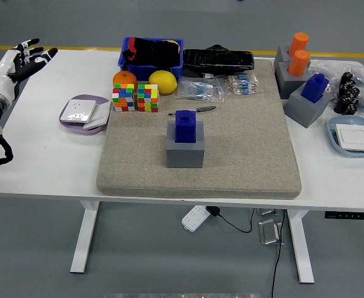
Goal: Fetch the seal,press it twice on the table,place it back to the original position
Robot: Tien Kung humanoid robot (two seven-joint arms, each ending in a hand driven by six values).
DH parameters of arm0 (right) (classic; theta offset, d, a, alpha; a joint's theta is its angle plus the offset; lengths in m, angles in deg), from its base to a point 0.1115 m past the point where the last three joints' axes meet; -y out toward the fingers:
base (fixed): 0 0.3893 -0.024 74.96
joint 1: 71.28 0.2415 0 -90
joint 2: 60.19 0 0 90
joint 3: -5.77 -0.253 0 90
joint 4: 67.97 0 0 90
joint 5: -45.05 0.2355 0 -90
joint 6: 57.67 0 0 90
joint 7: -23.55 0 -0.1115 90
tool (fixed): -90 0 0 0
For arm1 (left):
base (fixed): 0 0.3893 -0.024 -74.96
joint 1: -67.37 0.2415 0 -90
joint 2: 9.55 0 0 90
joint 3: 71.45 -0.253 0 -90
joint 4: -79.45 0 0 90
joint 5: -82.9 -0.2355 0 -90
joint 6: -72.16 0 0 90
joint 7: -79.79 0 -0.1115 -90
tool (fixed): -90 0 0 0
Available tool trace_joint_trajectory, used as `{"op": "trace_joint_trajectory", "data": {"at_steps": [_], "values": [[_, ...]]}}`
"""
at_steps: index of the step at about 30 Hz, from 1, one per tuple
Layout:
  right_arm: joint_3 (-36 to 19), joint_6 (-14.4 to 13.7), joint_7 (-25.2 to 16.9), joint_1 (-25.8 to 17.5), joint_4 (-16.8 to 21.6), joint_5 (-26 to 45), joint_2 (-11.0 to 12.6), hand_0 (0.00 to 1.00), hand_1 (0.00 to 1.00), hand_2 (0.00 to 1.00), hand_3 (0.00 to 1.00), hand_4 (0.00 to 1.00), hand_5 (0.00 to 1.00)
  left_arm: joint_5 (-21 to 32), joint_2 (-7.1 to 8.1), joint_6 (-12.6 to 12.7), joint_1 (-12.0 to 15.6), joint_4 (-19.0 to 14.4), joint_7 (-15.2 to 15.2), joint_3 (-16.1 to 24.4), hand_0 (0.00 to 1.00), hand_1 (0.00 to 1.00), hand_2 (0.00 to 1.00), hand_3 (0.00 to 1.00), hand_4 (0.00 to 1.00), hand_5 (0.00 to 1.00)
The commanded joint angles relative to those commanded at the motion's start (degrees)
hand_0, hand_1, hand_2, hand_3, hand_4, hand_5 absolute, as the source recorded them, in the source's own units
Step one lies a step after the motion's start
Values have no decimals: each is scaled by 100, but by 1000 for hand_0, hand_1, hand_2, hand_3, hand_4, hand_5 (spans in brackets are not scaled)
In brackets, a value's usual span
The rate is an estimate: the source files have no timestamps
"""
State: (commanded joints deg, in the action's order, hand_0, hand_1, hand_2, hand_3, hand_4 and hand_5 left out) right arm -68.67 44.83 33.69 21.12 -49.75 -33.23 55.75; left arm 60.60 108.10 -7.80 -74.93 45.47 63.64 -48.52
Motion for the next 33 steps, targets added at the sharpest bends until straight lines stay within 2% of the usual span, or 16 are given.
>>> {"op": "trace_joint_trajectory", "data": {"at_steps": [33], "values": [[24,1,3,-18,6,12,5,832,741,737,709,798,598,13,-29,-7,12,5,31,-55,959,901,887,919,883,458]]}}
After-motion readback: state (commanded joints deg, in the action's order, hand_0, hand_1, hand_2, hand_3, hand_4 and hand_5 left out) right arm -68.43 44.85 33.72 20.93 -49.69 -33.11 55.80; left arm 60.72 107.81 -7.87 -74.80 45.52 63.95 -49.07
